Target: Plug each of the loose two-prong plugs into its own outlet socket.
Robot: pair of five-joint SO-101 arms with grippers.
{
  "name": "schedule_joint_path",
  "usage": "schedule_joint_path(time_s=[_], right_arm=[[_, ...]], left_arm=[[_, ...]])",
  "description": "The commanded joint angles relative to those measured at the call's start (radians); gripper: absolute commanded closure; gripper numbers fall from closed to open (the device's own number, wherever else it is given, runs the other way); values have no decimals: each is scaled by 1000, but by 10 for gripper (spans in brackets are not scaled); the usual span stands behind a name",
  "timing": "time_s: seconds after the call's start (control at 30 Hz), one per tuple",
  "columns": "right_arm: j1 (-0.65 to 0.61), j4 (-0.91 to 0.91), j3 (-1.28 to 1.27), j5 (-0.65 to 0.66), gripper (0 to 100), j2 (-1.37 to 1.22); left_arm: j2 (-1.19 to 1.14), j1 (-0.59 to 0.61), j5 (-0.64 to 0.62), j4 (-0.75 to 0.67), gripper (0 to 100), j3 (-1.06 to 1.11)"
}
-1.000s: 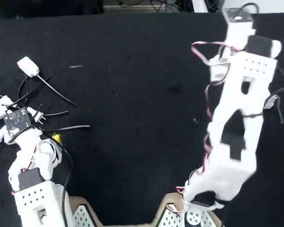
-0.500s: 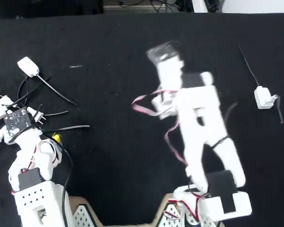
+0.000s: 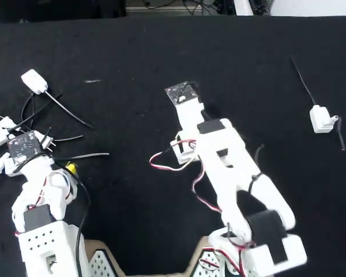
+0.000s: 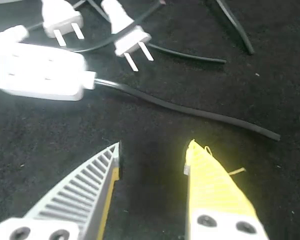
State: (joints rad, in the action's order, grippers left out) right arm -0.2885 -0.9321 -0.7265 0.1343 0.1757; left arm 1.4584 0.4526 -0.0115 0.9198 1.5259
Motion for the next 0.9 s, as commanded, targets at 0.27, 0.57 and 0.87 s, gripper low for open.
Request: schedule_joint_path(time_s=[0.27,0.57,0.87], right_arm=[[-15,250,-321,-23,987,426],[-15,422,-470,-23,986,512],[-15,430,-493,-25,821,492]], left_arm=[[9,-45,0,-15,777,-15],[9,-44,77,-8,776,-88],[-20,188,98,98,774,-418]])
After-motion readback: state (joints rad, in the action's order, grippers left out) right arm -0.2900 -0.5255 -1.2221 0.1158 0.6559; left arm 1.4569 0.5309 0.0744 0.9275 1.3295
